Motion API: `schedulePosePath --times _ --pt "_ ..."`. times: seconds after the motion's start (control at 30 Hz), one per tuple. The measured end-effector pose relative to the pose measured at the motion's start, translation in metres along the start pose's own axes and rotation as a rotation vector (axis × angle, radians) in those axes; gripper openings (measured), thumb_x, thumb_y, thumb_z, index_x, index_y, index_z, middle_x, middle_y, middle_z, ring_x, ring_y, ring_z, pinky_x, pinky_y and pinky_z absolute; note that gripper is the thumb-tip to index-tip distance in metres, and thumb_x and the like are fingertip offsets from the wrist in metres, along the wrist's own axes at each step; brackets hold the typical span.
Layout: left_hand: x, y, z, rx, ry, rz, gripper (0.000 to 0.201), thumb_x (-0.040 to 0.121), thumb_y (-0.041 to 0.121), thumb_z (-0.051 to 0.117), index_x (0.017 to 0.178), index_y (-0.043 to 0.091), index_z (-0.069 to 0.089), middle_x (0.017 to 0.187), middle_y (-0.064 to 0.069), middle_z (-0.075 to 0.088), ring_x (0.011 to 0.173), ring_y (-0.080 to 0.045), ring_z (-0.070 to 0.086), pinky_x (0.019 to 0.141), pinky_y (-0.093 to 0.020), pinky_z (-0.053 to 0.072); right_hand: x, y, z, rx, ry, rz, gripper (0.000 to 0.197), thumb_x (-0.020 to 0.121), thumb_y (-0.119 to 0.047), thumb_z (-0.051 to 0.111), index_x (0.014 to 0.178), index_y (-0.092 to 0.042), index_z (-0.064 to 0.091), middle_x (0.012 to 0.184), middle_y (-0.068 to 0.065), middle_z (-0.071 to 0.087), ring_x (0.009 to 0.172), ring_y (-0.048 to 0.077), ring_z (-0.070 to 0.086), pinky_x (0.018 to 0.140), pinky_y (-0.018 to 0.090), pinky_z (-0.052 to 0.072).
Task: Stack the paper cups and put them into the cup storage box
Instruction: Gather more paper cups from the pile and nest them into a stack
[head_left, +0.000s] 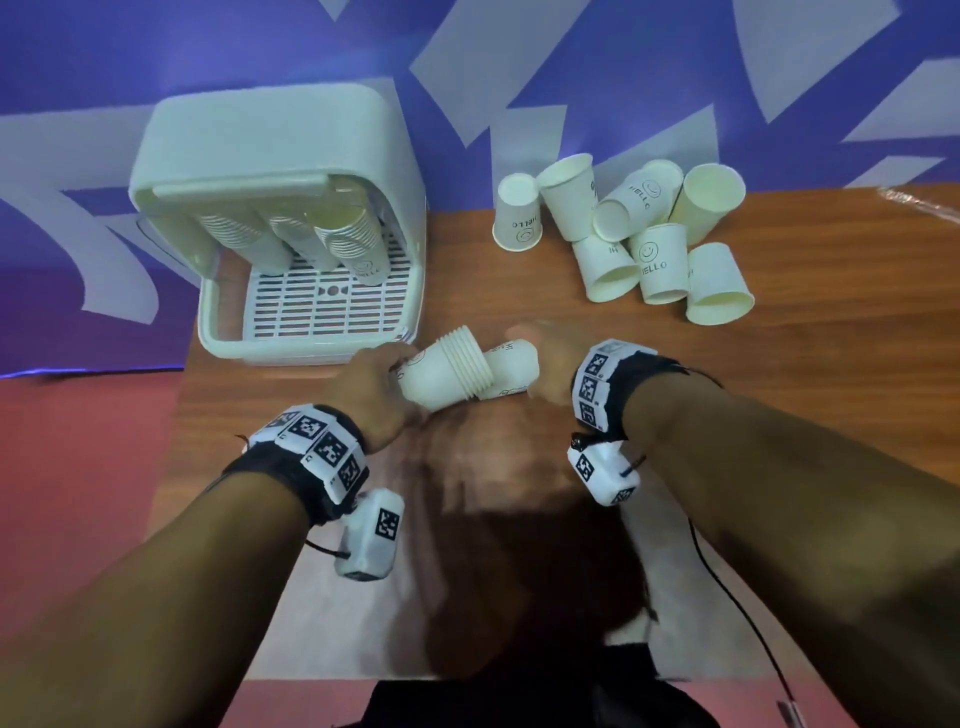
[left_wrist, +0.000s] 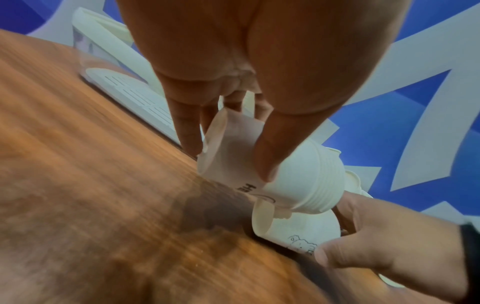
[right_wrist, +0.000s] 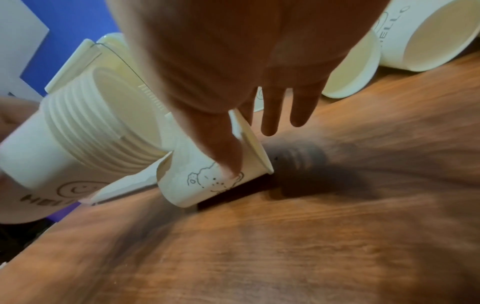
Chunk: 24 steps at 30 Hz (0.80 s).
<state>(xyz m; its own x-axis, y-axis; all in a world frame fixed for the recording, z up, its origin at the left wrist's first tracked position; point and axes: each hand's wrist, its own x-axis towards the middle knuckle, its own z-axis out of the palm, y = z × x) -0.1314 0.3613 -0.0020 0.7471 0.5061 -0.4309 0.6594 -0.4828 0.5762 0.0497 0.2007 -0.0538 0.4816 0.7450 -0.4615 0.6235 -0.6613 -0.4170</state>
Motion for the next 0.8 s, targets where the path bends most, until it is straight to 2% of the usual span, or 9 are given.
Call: schedulePosePath --times 0.07,0.2,0.33,0.43,0.5,0.57,0.67,0.73,0.8 --pt "-0.002 -0.001 -0.001 0.005 0.017 0.012 0.062 0.068 0.005 0.084 0.124 0.017 0.062 0.109 -0.001 0.065 0.098 -0.018 0.06 0.079 -0.023 0.042 -0.006 0.0 -0.003 0.028 0.012 0.03 0.061 0.074 -0.022 0.079 0.13 -0.022 0.054 0.119 -0.001 0.059 0.108 0.024 0.059 0.087 0.032 0.048" --pt "0.0 0.008 -0.001 0.042 0.015 0.061 0.055 0.069 -0.001 0.082 0.12 0.012 0.064 0.102 0.0 0.064 0.093 -0.016 0.06 0.067 -0.014 0.04 -0.03 0.02 -0.025 0.203 0.131 0.14 0.067 0.069 -0.03 0.084 0.129 -0.026 0.053 0.113 -0.005 0.055 0.102 0.018 0.057 0.083 0.031 0.045" --pt "0.009 0.041 0.006 0.03 -0.024 0.161 0.055 0.066 -0.001 0.083 0.115 0.019 0.067 0.102 0.003 0.068 0.095 -0.014 0.064 0.084 -0.028 0.051 -0.061 0.035 -0.062 0.211 0.095 0.099 0.083 0.071 -0.036 0.084 0.143 -0.032 0.043 0.135 -0.005 0.054 0.121 0.017 0.053 0.093 0.025 0.038" --pt "0.015 0.076 0.019 0.001 -0.088 0.255 0.056 0.067 -0.004 0.083 0.104 0.032 0.062 0.09 0.021 0.059 0.081 0.006 0.056 0.074 -0.004 0.042 -0.064 0.038 -0.075 0.284 0.006 0.024 0.098 0.066 -0.036 0.088 0.149 -0.03 0.036 0.146 -0.007 0.049 0.131 0.012 0.049 0.108 0.027 0.037" --pt "0.021 0.093 0.03 0.035 -0.11 0.275 0.052 0.066 0.001 0.084 0.098 0.033 0.06 0.085 0.021 0.057 0.08 0.002 0.056 0.067 -0.007 0.039 -0.062 0.043 -0.077 0.402 -0.042 -0.011 0.107 0.064 -0.034 0.091 0.152 -0.027 0.03 0.151 -0.005 0.045 0.135 0.011 0.047 0.115 0.034 0.035" --pt "0.029 0.098 0.041 0.036 -0.112 0.252 0.051 0.065 0.008 0.086 0.101 0.034 0.06 0.088 0.019 0.059 0.086 -0.007 0.06 0.071 -0.017 0.042 -0.06 0.054 -0.079 0.477 -0.063 -0.009 0.105 0.066 -0.035 0.089 0.152 -0.026 0.029 0.15 -0.003 0.047 0.133 0.013 0.049 0.115 0.039 0.035" --pt "0.038 0.101 0.051 0.022 -0.088 0.175 0.06 0.063 0.014 0.088 0.115 0.032 0.063 0.099 0.017 0.062 0.096 -0.01 0.061 0.084 -0.025 0.047 -0.06 0.074 -0.093 0.48 0.143 0.078 0.078 0.079 -0.049 0.075 0.145 -0.027 0.04 0.141 -0.002 0.053 0.124 0.015 0.054 0.111 0.038 0.039" --pt "0.043 0.104 0.054 0.03 -0.07 0.166 0.066 0.062 0.017 0.088 0.121 0.032 0.063 0.107 0.013 0.065 0.1 -0.013 0.062 0.091 -0.033 0.05 -0.057 0.094 -0.104 0.367 0.405 0.249 0.062 0.085 -0.048 0.067 0.139 -0.025 0.047 0.141 0.001 0.049 0.128 0.02 0.048 0.109 0.035 0.038" --pt "0.048 0.109 0.056 0.02 -0.064 0.167 0.063 0.063 0.014 0.087 0.12 0.028 0.064 0.107 0.01 0.066 0.1 -0.014 0.062 0.091 -0.032 0.05 -0.051 0.113 -0.109 0.298 0.522 0.484 0.06 0.084 -0.047 0.066 0.136 -0.024 0.047 0.14 0.004 0.044 0.131 0.027 0.041 0.102 0.039 0.038"
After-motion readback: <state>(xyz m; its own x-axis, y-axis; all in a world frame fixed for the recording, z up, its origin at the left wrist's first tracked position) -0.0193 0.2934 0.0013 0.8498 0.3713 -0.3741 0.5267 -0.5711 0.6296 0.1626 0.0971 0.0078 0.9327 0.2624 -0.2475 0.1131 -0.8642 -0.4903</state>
